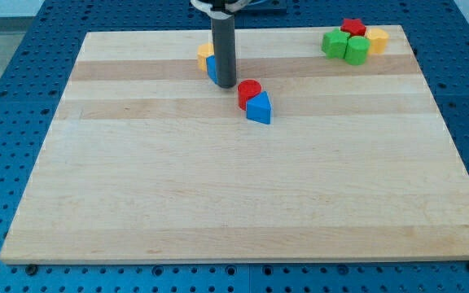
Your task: Push the yellow hexagon with blue cube to the top left of the board
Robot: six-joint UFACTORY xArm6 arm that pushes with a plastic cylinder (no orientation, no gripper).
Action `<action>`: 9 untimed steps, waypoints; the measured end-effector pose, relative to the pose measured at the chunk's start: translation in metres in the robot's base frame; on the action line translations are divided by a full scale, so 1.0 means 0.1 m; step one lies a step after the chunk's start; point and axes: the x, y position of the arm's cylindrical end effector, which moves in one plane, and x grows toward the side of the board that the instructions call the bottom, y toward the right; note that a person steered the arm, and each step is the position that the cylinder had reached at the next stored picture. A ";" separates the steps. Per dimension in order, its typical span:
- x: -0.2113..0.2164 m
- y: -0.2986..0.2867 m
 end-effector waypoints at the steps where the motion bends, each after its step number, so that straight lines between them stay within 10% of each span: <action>1: -0.22 0.00; 9: -0.95 -0.48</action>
